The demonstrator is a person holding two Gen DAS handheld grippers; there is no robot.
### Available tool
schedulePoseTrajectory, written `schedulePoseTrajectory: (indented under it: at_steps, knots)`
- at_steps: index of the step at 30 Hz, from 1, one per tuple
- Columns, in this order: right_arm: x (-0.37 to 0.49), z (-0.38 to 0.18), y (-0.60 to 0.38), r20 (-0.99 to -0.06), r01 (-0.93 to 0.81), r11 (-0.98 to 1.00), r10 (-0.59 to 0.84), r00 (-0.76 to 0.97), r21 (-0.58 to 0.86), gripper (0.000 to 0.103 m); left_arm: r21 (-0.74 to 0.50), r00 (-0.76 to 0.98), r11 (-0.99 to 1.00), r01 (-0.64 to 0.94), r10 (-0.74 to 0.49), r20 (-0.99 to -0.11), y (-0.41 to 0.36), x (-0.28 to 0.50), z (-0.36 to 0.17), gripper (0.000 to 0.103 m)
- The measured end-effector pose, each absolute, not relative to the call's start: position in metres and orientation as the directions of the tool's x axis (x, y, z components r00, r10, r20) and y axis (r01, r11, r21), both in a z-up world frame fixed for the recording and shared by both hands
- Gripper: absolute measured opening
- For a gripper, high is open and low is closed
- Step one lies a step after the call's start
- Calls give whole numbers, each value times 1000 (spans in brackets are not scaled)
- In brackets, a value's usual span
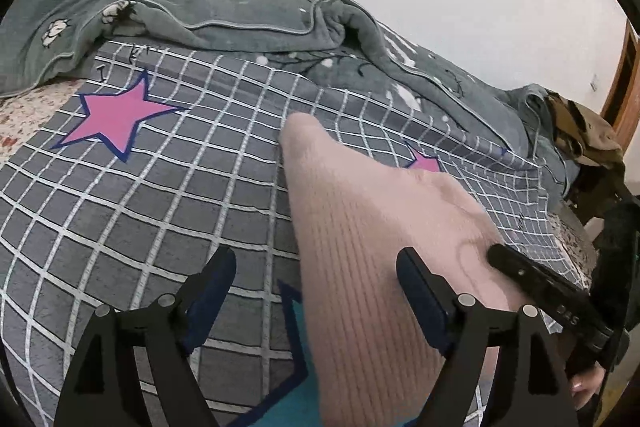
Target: Fold small clothes
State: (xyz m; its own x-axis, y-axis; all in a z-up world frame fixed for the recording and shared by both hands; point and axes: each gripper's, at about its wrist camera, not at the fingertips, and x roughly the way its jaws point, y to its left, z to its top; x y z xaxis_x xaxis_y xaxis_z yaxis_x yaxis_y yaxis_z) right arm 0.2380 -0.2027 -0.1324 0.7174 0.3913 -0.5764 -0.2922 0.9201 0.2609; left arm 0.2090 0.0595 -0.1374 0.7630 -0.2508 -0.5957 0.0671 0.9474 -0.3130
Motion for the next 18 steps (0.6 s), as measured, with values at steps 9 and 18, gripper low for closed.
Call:
schedulePoseTrajectory:
  at_steps: [9, 18]
  knots:
    - [242, -125, -205, -566, -271, 923, 381, 731, 272, 39, -213, 811, 977, 11, -133, -569, 66, 213, -130, 82]
    - [264, -141, -202, -589, -252, 885, 452, 669, 392, 18, -185, 809, 983, 2, -110, -577, 67, 220, -132, 82]
